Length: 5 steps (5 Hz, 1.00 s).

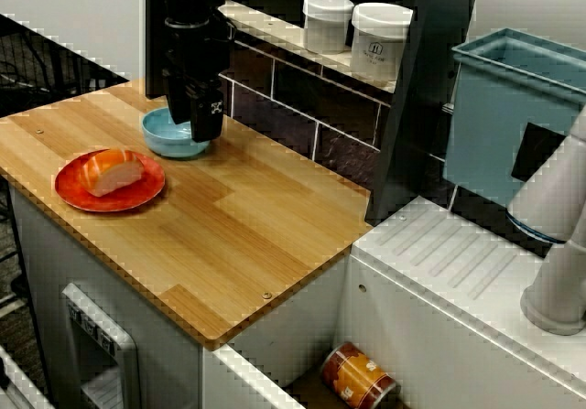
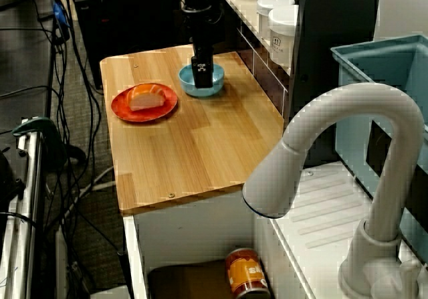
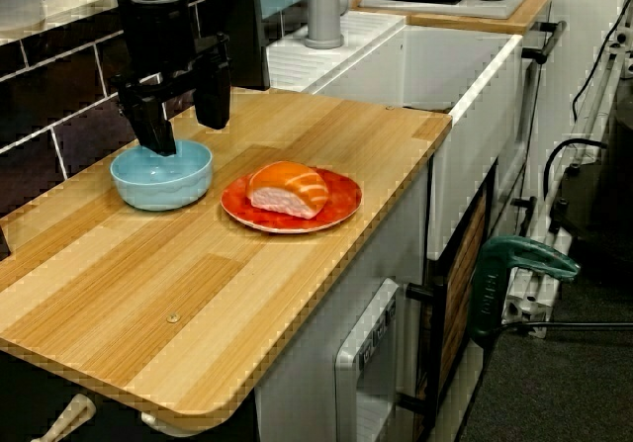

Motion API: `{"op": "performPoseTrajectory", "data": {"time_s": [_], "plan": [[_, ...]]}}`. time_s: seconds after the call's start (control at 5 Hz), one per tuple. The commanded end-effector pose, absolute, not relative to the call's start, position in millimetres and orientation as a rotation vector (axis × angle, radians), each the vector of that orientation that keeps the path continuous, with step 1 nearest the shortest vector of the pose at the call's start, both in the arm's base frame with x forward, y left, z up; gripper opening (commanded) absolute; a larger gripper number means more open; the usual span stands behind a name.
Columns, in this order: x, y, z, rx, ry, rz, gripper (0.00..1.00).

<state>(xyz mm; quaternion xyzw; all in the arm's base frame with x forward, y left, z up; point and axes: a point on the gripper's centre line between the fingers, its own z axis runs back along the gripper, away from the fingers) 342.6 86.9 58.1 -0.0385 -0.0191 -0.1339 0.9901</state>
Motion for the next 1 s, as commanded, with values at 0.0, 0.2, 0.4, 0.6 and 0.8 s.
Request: {"op": "performPoseTrajectory", "data": {"time_s": [0.0, 0.2, 0.4, 0.6, 0.8], "plan": [[358, 84, 80, -0.066, -0.069, -0.304, 1.0], [354, 80, 72, -0.043, -0.064, -0.32, 1.0], [347, 78, 69, -0.025, -0.059, -0.336, 1.0], [342, 79, 67, -0.03, -0.057, -0.35, 1.0], [346, 79, 55, -0.03, -0.041, -0.334, 1.0]]}}
